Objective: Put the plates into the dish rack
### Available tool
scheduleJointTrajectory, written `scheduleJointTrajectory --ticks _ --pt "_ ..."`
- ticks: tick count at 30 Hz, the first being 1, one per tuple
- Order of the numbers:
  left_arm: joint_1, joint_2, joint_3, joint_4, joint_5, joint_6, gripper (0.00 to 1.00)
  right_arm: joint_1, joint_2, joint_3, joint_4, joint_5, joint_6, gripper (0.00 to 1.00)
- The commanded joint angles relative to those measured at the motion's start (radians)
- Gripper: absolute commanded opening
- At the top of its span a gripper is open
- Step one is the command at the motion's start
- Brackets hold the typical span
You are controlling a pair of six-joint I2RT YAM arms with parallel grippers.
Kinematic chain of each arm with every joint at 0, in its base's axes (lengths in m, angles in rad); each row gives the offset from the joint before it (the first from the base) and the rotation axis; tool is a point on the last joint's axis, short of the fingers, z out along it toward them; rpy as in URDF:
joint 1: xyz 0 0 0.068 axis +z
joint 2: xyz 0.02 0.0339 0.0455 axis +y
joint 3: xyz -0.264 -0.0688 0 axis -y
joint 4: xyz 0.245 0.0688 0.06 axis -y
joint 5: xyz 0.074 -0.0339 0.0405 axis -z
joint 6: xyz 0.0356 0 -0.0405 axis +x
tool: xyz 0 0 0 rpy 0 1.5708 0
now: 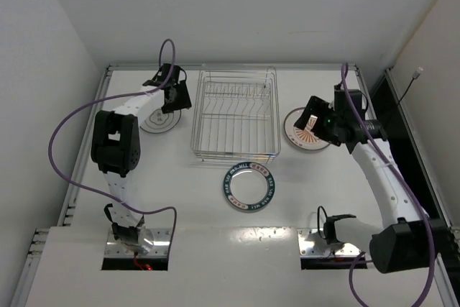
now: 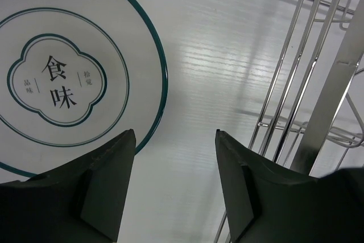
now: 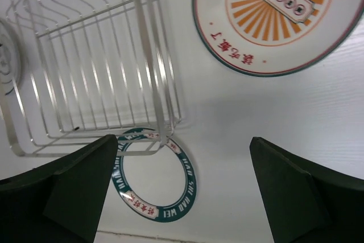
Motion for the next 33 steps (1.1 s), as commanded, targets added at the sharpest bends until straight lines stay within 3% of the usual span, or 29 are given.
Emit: scheduleJointTrajectory --ticks 1,6,10,12,17,20,24,27,28,31,33 --pt "0.007 -0.063 0.028 0.014 0.021 -0.013 0.55 -0.022 -0.011 0.036 -0.048 0.095 -0.010 1.00" --pt "0.007 -0.063 0.028 0.014 0.030 -0.013 0.55 -0.164 0.041 0.005 -0.073 0.086 -0.010 1.00" --pt "0.007 -0.054 0.028 0.014 0.030 -0.013 0.55 -0.449 0.095 -0.142 0.109 -0.267 0.022 1.00" --pt "0.007 -0.054 0.028 0.014 0.030 -0.013 0.55 -0.552 0.138 -0.194 0.213 -0.334 0.032 0.98" --pt "0.007 -0.054 0.028 0.014 0.030 -0.013 0.55 -0.611 0.434 -0.127 0.270 -0.509 0.032 0.96" --pt "0.007 -0.054 0.028 0.014 0.030 -0.013 0.55 -0.611 0.604 -0.045 0.249 -0.536 0.032 0.92" --pt "0.007 -0.054 0.028 0.014 0.030 -0.013 0.55 -0.589 0.704 0.019 0.228 -0.526 0.064 0.87" --pt "0.007 -0.054 0.028 0.014 0.030 -0.013 0.55 -0.568 0.732 0.040 0.243 -0.505 0.091 0.73" --pt "0.007 -0.054 0.028 0.014 0.030 -0.013 0.55 -0.557 0.759 0.055 0.243 -0.505 0.102 0.63" --pt "0.007 -0.054 0.028 0.014 0.030 -0.013 0.55 -0.533 0.804 0.083 0.243 -0.505 0.124 0.50" --pt "0.007 -0.054 0.028 0.014 0.030 -0.013 0.55 -0.522 0.853 0.094 0.243 -0.505 0.124 0.35"
